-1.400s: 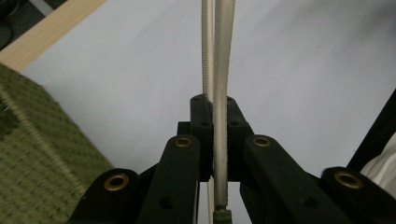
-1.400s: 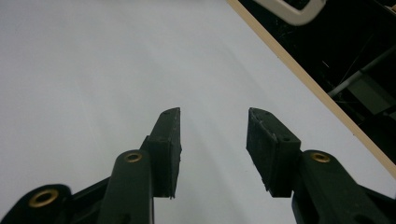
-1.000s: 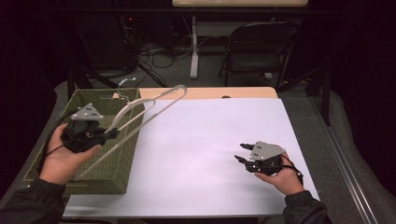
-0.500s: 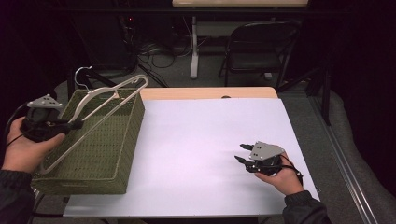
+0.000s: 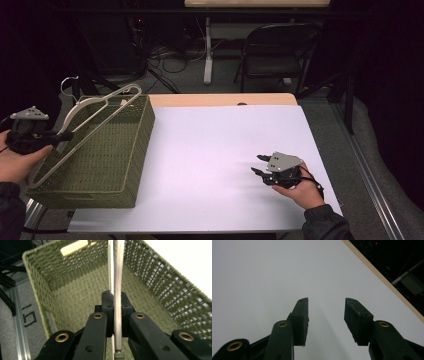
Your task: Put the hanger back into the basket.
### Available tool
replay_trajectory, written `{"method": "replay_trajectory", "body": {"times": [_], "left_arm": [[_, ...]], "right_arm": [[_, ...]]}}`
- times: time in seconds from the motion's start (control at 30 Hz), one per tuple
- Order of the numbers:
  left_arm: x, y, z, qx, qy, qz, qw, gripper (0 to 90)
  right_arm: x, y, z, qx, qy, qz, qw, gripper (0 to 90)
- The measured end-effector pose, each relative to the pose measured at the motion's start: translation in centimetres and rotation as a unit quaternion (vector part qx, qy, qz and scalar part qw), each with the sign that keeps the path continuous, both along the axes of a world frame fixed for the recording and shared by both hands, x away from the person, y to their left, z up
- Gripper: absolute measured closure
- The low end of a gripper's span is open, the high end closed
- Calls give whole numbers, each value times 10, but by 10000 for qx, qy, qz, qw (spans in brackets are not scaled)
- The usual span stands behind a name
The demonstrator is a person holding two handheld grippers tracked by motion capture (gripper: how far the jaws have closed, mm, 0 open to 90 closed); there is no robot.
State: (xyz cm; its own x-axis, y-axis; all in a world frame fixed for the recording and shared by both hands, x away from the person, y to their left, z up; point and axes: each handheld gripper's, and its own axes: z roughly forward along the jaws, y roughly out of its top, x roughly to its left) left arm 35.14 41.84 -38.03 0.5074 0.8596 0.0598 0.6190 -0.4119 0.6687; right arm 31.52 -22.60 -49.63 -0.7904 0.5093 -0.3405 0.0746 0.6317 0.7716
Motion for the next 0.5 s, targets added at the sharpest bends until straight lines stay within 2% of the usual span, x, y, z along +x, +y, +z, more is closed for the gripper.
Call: {"method": "replay_trajectory", "body": {"times": [0.1,0.2,0.3,0.4,0.5], "left_arm": [[0,3,-7,12,29,-20,10000,873],[0,7,-18,-98,67,-115,9999,873],[2,5,-19,-103,79,-132,9998,872],[9,1,-27,11,219,-198,9996,872],[12,-1,-32,35,275,-221,9994,872]], "right_arm": [[0,0,-1,-1,6,-8,10000,542],[1,1,-2,-8,10,-2,10000,541],[1,2,-3,-21,-2,-4,10000,541],[1,2,-3,-25,17,11,10000,541],[0,2,-3,-33,39,14,10000,541]]}}
